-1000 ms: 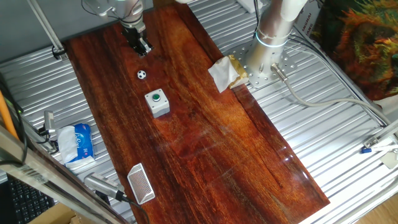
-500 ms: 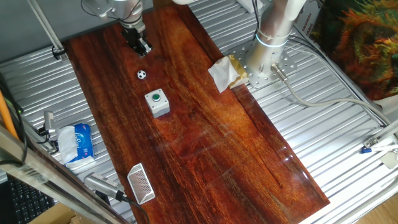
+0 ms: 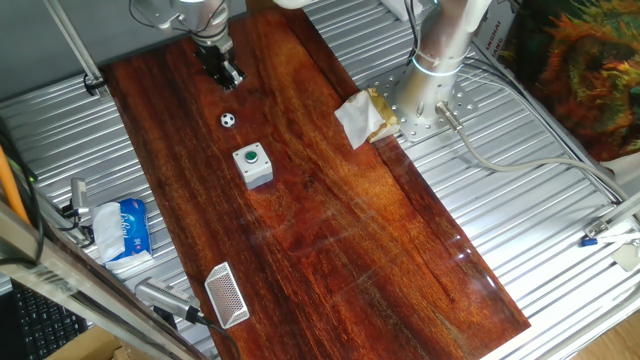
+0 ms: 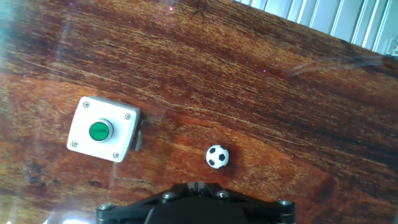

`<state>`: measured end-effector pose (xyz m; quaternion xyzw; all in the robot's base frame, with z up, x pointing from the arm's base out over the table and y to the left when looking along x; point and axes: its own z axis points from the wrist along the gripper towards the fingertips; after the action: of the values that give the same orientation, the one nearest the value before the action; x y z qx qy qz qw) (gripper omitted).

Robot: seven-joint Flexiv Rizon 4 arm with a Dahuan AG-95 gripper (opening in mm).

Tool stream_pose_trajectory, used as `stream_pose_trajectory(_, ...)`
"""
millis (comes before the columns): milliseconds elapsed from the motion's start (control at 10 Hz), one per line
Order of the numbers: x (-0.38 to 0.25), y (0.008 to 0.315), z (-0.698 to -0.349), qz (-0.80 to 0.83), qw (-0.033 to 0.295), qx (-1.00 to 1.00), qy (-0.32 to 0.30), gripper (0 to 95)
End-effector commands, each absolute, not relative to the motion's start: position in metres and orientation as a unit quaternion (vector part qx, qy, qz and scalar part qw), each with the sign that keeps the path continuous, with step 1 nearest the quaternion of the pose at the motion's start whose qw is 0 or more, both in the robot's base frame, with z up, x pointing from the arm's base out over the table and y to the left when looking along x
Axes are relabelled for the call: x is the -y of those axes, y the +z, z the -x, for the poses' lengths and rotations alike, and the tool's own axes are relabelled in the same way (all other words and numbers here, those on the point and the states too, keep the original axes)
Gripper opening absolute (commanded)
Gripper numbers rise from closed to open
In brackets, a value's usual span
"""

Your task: Push the soccer ball into the goal

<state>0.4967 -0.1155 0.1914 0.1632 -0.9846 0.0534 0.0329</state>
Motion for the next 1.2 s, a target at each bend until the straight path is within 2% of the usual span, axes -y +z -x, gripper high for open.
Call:
stream_pose_trajectory(100,0.134,0.193,-0.508,-0.178,0.039,0.982,0.049,0.0)
stream_pose_trajectory(400,0.158,0.191,-0.517,-0.186,0.040,0.981,0.046,0.0)
stream_pose_trajectory(800,0.190,0.152,-0.506,-0.190,0.028,0.981,0.030,0.0)
stream_pose_trajectory(900,0.197,0.134,-0.505,-0.190,0.022,0.981,0.027,0.0)
stream_pose_trajectory(1200,0.199,0.104,-0.512,-0.186,0.008,0.982,0.029,0.0)
